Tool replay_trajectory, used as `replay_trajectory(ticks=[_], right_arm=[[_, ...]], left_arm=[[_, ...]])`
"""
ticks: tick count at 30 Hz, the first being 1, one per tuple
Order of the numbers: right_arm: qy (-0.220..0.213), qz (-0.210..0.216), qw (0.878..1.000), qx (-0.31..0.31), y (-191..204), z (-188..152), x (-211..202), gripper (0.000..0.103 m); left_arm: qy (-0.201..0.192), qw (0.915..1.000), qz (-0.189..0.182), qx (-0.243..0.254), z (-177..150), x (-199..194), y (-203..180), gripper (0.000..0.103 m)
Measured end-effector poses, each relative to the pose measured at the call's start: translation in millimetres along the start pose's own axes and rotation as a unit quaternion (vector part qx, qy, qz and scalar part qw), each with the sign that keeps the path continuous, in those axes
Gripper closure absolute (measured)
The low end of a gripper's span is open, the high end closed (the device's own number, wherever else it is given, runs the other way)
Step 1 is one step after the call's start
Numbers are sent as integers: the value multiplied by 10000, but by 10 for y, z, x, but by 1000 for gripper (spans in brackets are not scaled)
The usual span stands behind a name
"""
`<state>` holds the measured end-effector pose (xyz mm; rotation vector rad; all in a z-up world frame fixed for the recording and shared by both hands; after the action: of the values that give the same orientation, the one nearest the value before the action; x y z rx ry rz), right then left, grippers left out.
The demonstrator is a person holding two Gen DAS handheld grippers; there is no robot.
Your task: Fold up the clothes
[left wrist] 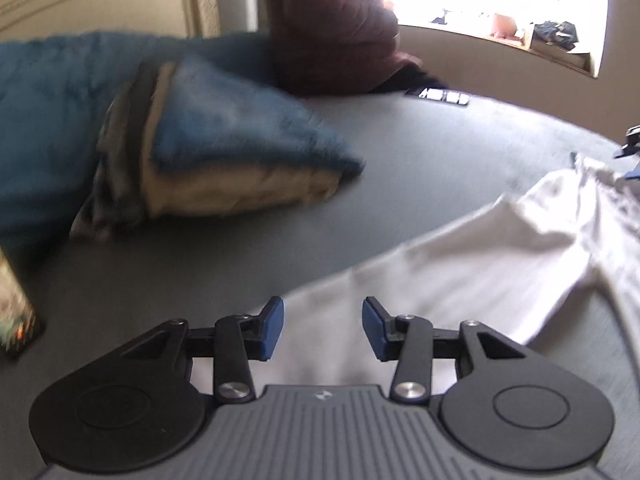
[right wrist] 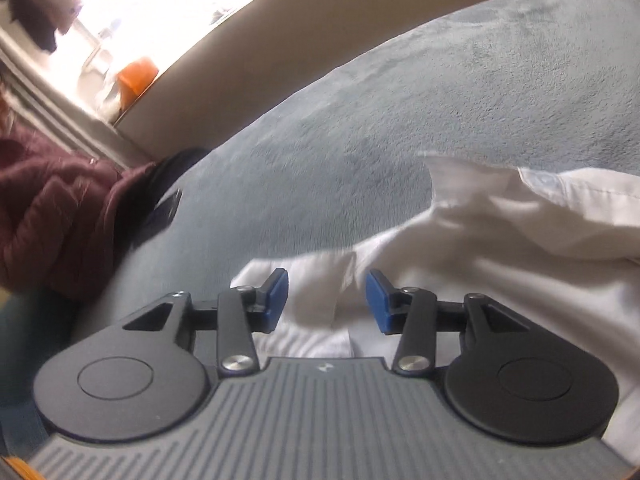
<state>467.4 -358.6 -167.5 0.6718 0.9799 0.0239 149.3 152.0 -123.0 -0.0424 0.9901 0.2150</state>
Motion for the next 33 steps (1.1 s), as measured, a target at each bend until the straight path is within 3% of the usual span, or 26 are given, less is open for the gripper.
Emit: replay_trajectory(ticks=[6,10,13,17,22,27,33], right_arm=[[371,-238,9985,-317,203,251,166,59],[740,-738,9904,-900,361,405,381,49],[1134,-981,9814,-1195,410,452,587,48],[1433,-1067,9732,-1447,444,437,715,48],[1261,-962,9739,-1624,431,475,607,50],[867,-922,9771,-1711,198,713,189,49],[1309,-1421,9597,-2039,-126,906,78,49]], left_arm=[[122,9962,-697,511,697,262,-773,58],[169,9871,-1251,986,1144,571,-1516,59],[207,9779,-1560,1374,1438,842,-2098,61],[231,9676,-1573,1963,1677,1216,-2813,63],[261,9619,-1375,2347,1724,1546,-3391,64],[292,9610,-1312,2416,1645,1647,-3537,64],[332,9624,-1219,2406,1591,1694,-3512,64]])
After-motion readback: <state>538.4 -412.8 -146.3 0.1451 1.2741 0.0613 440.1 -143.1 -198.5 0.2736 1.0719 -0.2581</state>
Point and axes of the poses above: each gripper's, at about its wrist camera, not at the fingertips, and x roughly the way its jaws point, y to its left, z to its top, the point moved 3 cm from there along x, roughly the way its jaws point, and after that the axes turned 11 degrees about y, right-handed, at the moved point
